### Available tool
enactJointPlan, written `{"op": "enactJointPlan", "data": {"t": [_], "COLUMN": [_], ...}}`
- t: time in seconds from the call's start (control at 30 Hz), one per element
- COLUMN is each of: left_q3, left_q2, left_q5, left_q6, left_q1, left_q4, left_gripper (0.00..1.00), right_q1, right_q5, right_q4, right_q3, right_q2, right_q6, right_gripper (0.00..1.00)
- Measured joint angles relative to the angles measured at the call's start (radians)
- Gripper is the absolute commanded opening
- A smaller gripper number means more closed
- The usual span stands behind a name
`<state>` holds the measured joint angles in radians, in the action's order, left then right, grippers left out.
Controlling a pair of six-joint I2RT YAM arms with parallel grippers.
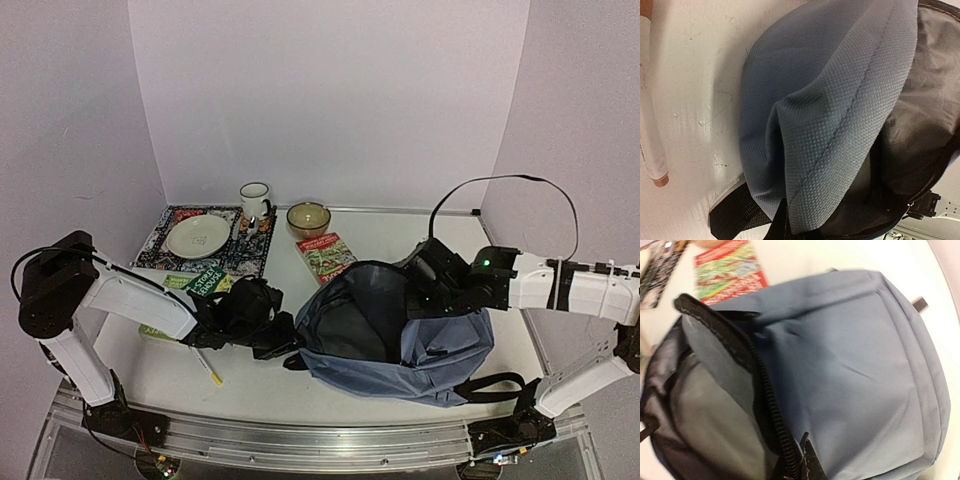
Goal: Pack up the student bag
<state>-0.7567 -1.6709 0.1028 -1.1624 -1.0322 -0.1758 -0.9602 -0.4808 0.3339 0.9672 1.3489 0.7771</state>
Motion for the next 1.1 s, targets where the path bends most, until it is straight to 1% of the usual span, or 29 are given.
{"op": "enactJointPlan", "data": {"t": [0.2,0.33,0.4,0.47,0.57,0.6,0.7,0.77,0.87,0.9,1.0,1.1], "left_q3": [0.0,0.008,0.022,0.037,0.053,0.057,0.079,0.094,0.101,0.105,0.14,0.211], "left_q2": [-0.017,-0.012,0.001,0.019,0.041,0.048,0.081,0.117,0.179,0.202,0.295,0.402], "left_q5": [0.0,-0.006,-0.014,-0.027,-0.045,-0.051,-0.069,-0.089,-0.119,-0.128,-0.145,-0.162], "left_q6": [-0.014,-0.017,-0.018,-0.021,-0.026,-0.026,-0.026,-0.035,-0.033,-0.034,-0.044,-0.06], "left_q1": [-0.008,-0.008,-0.009,-0.011,-0.01,-0.011,-0.009,-0.007,0.007,0.016,0.068,0.133], "left_q4": [-0.017,-0.023,-0.031,-0.035,-0.035,-0.034,-0.031,-0.017,0.031,0.045,0.074,0.097], "left_gripper": [0.01,0.07,0.13,0.21,0.38,0.45,0.62,0.71,0.8,0.82,0.87,0.92], "right_q1": [0.103,0.141,0.15,0.157,0.161,0.162,0.165,0.166,0.166,0.167,0.168,0.168], "right_q5": [0.001,0.023,0.035,0.051,0.073,0.08,0.093,0.101,0.113,0.12,0.134,0.144], "right_q4": [-0.069,-0.137,-0.17,-0.201,-0.238,-0.252,-0.277,-0.283,-0.29,-0.291,-0.296,-0.302], "right_q3": [-0.174,-0.257,-0.282,-0.291,-0.292,-0.292,-0.292,-0.291,-0.291,-0.291,-0.29,-0.281], "right_q2": [-0.029,-0.033,-0.026,0.008,0.076,0.101,0.139,0.14,0.138,0.134,0.12,0.114], "right_q6": [0.112,0.166,0.182,0.192,0.2,0.201,0.201,0.195,0.178,0.168,0.143,0.123], "right_gripper": [0.0,0.0,0.0,0.0,0.0,0.0,0.05,0.07,0.11,0.12,0.13,0.13]}}
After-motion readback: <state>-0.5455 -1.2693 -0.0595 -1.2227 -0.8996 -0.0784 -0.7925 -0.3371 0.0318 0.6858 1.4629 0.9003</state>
